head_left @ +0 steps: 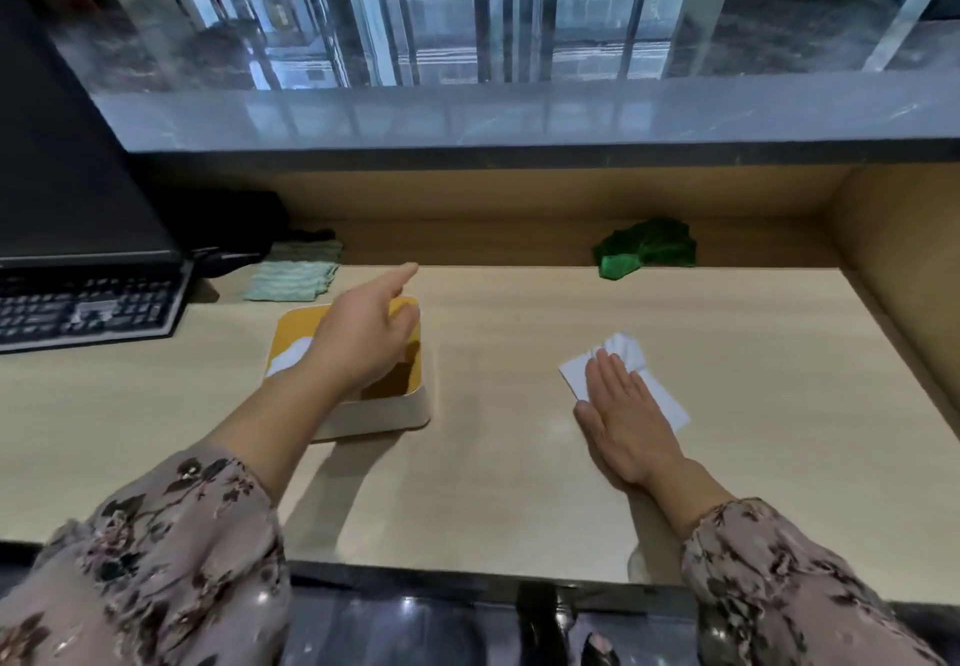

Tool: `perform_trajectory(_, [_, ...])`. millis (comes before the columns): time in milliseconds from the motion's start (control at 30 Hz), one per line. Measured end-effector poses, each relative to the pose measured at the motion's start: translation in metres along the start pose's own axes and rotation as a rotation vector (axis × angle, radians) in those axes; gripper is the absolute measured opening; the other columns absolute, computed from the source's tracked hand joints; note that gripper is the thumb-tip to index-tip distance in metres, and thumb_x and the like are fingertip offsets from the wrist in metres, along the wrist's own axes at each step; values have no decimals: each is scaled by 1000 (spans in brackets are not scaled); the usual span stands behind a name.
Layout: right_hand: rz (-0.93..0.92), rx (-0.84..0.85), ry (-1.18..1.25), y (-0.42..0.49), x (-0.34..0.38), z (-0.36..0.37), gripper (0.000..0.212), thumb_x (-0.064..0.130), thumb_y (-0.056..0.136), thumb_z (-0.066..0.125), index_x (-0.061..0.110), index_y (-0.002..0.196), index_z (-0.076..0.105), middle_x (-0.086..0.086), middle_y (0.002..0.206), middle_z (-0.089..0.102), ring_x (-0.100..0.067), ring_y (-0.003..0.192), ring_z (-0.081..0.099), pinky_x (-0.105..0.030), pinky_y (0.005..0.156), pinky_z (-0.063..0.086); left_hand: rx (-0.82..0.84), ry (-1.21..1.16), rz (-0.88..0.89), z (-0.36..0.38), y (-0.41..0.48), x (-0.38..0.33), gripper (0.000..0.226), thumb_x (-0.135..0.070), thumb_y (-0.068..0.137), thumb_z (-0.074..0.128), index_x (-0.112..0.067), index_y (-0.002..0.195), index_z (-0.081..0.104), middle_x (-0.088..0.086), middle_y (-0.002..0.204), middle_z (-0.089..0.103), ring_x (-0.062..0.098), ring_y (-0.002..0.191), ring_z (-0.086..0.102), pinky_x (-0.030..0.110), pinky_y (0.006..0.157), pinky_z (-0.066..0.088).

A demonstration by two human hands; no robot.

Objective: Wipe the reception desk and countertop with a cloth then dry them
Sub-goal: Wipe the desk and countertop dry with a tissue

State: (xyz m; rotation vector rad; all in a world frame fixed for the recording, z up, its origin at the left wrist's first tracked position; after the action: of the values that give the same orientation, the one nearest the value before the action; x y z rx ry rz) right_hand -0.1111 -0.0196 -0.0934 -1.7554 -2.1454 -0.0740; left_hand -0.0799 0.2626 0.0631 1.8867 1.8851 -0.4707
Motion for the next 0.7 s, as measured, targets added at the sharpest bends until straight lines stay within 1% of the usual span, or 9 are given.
perform_trajectory(133, [-41,6,49,-21,89,30,69,53,96,-2,12,151,-13,0,157,-24,-12,144,-23,-27,116,-15,-46,27,-80,-34,-10,44,51,-25,95,55,-25,144,42,1,141,52,20,129,48,38,106,40])
perform_trajectory(167, [-42,-1,57,-27,112,38,70,51,94,-4,11,151,-13,0,156,-25,-12,144,-24,-27,115,-16,-53,28,-90,-40,-13,55,51,-25,94,55,-24,144,43,1,142,52,21,129,48,38,107,39])
perform_trajectory(300, [-54,5,103,-41,193,69,98,60,70,-34,6,150,-13,0,151,-28,-19,145,-22,-30,114,-19,-48,46,-115,-57,-28,93,51,-27,94,54,-22,144,43,3,144,50,26,129,47,40,105,41])
perform_trajectory(367, [-115,39,130,-47,234,81,106,61,64,-36,6,150,-11,-1,150,-28,-20,145,-21,-32,112,-21,-45,74,-184,-60,-32,112,56,-30,92,56,-20,146,39,6,145,48,30,126,48,42,102,42])
perform_trajectory(433, [-186,86,109,-52,268,93,97,61,73,-27,6,151,-9,-5,156,-24,-19,144,-23,-33,110,-23,-33,20,-307,-59,-37,132,65,-34,91,59,-17,149,33,10,147,44,32,129,46,43,103,41])
perform_trajectory(500, [-246,103,58,-54,284,100,85,52,80,-13,7,151,-9,-6,158,-22,-18,144,-24,-34,113,-20,-16,-141,-445,-53,-41,148,74,-38,89,62,-13,150,29,14,149,40,32,132,43,44,105,40])
perform_trajectory(567, [-300,104,7,-53,283,98,68,46,96,3,9,151,-10,-1,155,-25,-15,143,-25,-34,117,-17,-17,-320,-570,-46,-44,161,76,-38,87,65,-10,149,30,16,149,39,34,131,44,45,105,41])
perform_trajectory(633, [-343,107,-49,-52,270,91,65,45,99,4,10,151,-11,2,151,-29,-11,139,-30,-30,112,-23,-16,-477,-669,-38,-47,165,75,-37,86,66,-7,147,33,14,145,44,33,118,53,41,96,47])
perform_trajectory(700, [-326,70,-90,-51,247,82,80,56,85,-17,10,151,-12,-2,155,-26,-14,139,-30,-27,109,-29,2,-551,-703,-31,-46,163,68,-34,85,66,-5,142,41,13,134,52,27,94,57,34,75,47])
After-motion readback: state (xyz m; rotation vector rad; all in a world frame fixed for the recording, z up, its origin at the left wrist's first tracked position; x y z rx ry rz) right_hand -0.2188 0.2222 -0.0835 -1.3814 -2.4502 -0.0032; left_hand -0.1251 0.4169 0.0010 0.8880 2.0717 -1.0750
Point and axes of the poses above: each hand's wrist, its own y-axis towards the middle knuckle, its own z-axis out of the palm, x = y × z, the point moved 6 cm from there along y, towards the middle knuckle
